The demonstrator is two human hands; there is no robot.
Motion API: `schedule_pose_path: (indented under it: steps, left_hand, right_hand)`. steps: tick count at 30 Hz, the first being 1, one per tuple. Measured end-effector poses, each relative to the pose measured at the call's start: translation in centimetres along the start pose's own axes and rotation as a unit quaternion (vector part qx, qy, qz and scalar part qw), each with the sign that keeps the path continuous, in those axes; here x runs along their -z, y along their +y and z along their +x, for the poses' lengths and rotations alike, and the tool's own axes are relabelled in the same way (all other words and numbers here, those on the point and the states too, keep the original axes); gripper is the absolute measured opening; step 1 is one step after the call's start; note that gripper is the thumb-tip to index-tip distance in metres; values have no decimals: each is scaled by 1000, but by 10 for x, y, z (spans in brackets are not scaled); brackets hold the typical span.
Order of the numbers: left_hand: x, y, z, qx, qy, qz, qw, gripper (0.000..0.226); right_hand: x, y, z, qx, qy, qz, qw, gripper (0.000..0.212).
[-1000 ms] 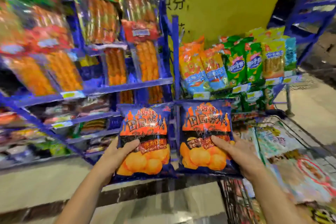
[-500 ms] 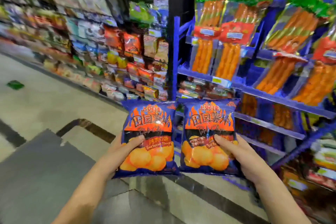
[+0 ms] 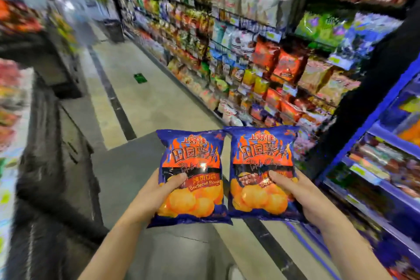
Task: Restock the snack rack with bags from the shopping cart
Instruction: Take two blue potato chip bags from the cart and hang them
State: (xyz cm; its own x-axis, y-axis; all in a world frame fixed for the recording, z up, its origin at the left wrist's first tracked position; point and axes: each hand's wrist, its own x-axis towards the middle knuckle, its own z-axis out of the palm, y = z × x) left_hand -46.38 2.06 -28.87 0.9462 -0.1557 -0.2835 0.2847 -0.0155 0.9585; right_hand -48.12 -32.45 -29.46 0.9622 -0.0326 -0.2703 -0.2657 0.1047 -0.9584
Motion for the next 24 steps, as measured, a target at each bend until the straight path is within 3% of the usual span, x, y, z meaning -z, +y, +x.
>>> schedule_pose_path:
  steps: [4,7,9,13,16,21,24]
  left_hand:
    - [37,12,34,-2,37,-14,999,71]
    - [58,26,75,-13,69,-12,997,79]
    - [64,41,109,-18,66,-11,998,77]
    - [64,77,186,-11,69,-16,997,65]
    - [61,103,247,-7,62,-9,998,73]
    - [40,152,342,-36,31,11,999,43]
    - [25,179,402,-66,-9,15,998,55]
  right_hand:
    - [-34,-14,68,5,-49,-6,999,102]
    - [-52,-28,123,6,-66,15,998,68]
    - [-56,-38,163,1,-66,20,998,51]
    - [-51,-69,240,14,-71,16,997,82]
    - [-40,-97,293,41,-60,10,997,58]
    - [-9,-144,358,75,-9,-3,997,58]
    - [15,-169,381,108,45,-2,993,46]
